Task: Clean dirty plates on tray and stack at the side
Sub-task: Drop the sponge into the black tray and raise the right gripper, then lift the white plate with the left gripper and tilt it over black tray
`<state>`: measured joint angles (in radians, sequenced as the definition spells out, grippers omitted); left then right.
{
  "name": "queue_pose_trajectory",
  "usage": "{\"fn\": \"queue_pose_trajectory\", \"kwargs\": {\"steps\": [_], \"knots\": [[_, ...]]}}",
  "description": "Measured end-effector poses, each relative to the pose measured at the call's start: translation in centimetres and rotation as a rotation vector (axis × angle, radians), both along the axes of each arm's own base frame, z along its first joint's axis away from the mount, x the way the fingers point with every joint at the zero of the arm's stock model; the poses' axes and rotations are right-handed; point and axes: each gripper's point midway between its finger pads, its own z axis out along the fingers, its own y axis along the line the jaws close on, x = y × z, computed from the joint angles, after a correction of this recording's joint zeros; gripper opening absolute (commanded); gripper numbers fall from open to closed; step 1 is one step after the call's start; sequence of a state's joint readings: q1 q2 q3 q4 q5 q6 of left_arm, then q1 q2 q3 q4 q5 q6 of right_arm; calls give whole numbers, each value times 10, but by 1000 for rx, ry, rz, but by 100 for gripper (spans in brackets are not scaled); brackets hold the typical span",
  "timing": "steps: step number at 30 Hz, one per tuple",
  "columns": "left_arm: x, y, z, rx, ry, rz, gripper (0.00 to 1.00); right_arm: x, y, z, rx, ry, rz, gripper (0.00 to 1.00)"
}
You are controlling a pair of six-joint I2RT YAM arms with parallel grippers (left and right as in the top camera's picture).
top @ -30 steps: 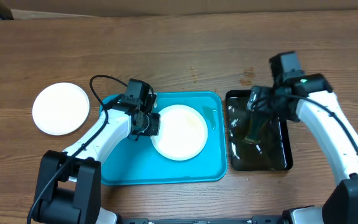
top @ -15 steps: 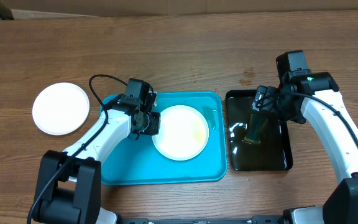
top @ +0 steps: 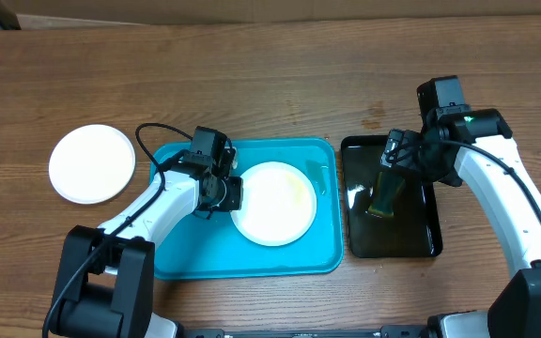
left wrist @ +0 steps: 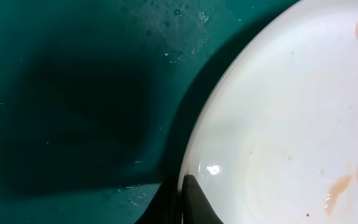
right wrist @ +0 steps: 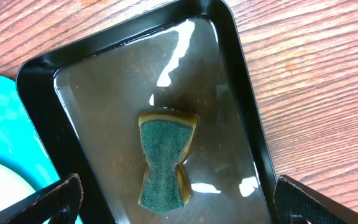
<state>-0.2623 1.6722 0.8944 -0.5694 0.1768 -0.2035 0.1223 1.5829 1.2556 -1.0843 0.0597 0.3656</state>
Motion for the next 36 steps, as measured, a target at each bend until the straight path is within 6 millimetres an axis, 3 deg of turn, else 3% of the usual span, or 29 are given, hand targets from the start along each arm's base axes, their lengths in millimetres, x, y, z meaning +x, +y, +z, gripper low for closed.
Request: {"fn": "queue_pose_trajectory", "kwargs": {"steps": [19,23,28,32,36], "knots": [[5,-14,15,-182,27,18,4,0,0,0,0,0,0,100],[0,-15,17,-190,53,17,4,14,2,3,9,-58,0,100],[-3,-16,23,-189,82,18,4,15,0,4,17,-62,-6,100],[2,-17,36,-189,90,19,4,21,-17,5,52,-80,-67,100],[14,-20,59,-194,70,16,4,24,-65,7,95,-101,-217,100]]}}
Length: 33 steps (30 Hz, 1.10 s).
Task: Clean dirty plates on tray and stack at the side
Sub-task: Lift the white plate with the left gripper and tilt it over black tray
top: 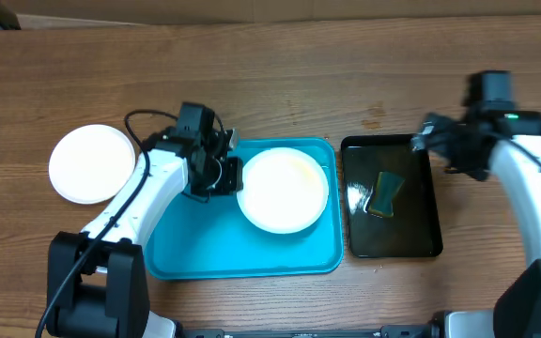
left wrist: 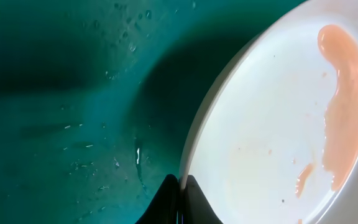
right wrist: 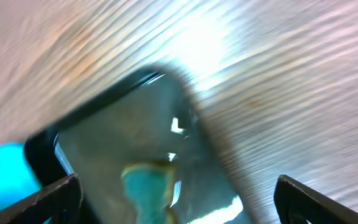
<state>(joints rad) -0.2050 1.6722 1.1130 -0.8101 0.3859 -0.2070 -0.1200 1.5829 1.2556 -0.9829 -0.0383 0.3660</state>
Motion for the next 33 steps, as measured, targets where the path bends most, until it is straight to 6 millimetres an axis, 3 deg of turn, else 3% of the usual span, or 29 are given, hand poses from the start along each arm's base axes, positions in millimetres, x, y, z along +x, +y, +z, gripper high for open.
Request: {"fn": "queue_pose_trajectory", "kwargs": {"steps": [5,10,13,18,23,33], "knots": [[16,-8,27,-10,-47,-11,4,-9,-75,3,33,-34,-220,100],[22,-31,43,2,-104,-58,4,-37,-143,3,38,-47,-427,100],[21,-49,44,16,-138,-90,4,-49,-164,3,40,-50,-495,100],[24,-84,50,9,-221,-132,4,-63,-182,3,40,-51,-559,100],[28,-113,60,-28,-301,-162,4,-63,-183,3,42,-52,-561,100],[39,-134,71,-3,-423,-165,4,-63,-182,3,43,-51,-560,100]]}}
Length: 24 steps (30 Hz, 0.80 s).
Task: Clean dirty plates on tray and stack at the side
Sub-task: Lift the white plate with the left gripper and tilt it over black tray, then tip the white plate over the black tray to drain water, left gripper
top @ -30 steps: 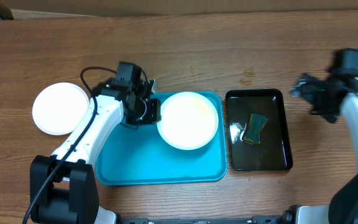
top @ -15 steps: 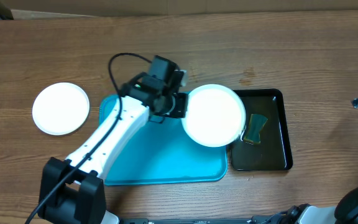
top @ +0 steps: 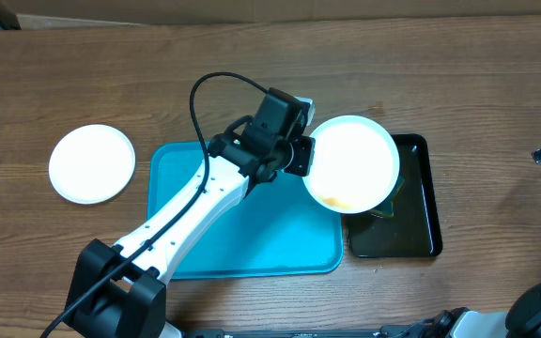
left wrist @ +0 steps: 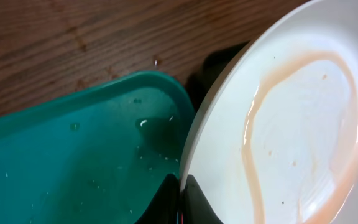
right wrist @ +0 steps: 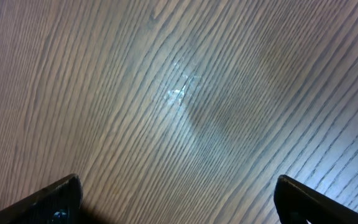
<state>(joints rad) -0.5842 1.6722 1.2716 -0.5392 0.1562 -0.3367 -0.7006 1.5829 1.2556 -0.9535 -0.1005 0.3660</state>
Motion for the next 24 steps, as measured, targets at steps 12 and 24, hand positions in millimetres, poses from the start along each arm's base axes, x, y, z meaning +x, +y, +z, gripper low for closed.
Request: {"fn": "queue_pose_trajectory", "kwargs": {"steps": [12,24], "knots": [[5,-36,20,-7,-165,-24,4,0,0,0,0,-1,0,100],[-13,-69,32,94,-333,-76,4,0,0,0,0,-1,0,100]]}}
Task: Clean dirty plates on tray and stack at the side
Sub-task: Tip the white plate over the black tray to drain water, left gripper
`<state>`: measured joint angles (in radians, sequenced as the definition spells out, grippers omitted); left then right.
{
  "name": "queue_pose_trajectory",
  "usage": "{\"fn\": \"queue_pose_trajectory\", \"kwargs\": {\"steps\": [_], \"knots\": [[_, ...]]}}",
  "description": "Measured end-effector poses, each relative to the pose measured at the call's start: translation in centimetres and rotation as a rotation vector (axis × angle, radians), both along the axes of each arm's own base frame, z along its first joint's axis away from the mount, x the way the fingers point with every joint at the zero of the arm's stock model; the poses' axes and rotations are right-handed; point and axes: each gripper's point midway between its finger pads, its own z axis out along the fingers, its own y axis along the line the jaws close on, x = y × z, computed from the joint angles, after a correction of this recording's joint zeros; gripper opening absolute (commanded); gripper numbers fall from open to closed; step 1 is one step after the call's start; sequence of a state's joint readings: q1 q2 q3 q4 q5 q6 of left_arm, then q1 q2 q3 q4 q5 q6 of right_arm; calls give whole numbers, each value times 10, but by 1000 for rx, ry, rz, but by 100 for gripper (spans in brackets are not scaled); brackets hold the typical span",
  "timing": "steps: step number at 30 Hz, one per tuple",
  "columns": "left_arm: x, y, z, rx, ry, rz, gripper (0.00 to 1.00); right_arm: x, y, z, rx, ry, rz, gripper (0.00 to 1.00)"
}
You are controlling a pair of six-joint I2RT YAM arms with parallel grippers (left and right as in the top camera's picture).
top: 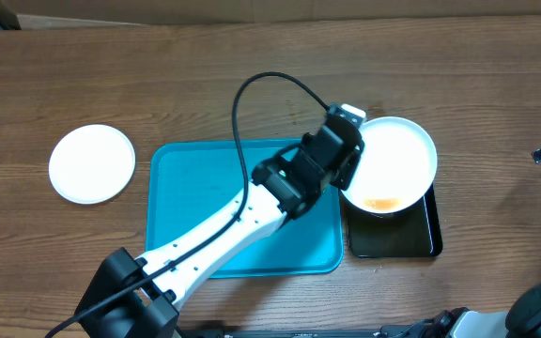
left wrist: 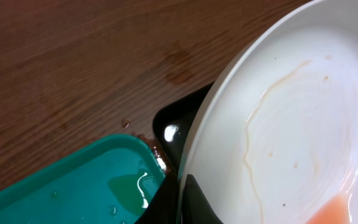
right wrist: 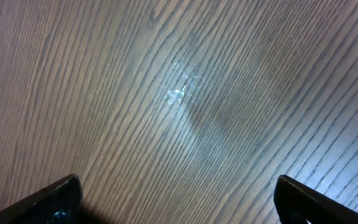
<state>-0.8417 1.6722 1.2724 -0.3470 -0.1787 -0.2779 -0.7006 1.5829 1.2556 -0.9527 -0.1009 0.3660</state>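
My left gripper (top: 344, 161) is shut on the rim of a dirty white plate (top: 393, 161), held tilted above the black water tray (top: 393, 239). Orange sauce pools at the plate's lower edge (left wrist: 344, 202); the left gripper (left wrist: 180, 199) pinches the rim there. The teal tray (top: 214, 225) has no plate on it. A clean white plate (top: 91, 163) rests on the table at the far left. My right gripper (right wrist: 176, 199) stands open over bare wood at the table's right edge, its arm just showing overhead. The sponge is hidden under the plate.
Water drops and a small puddle lie in the teal tray's corner (left wrist: 129, 186). A stain marks the wood (left wrist: 179, 65) behind the black tray. The left arm's cable (top: 252, 103) loops above the teal tray.
The left gripper carried the dirty plate further right, from the teal tray's right edge to over the black tray. The sauce has run to the plate's lower edge. The right arm has not moved.
The left gripper held the dirty plate's rim in the teal tray while the right gripper hovered open over the sponge in the black tray. The right arm then withdrew to the table's right edge. The plate was lifted off the tray and now hangs tilted over the black tray.
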Motion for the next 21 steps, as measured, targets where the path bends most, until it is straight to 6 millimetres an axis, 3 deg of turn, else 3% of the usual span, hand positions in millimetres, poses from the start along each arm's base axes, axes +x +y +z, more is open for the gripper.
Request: {"fn": "queue_pose_trajectory", "kwargs": {"steps": [21], "knots": [[-43,-36,32,288,-370,-81,4,0,0,0,0,1,0,100]]}}
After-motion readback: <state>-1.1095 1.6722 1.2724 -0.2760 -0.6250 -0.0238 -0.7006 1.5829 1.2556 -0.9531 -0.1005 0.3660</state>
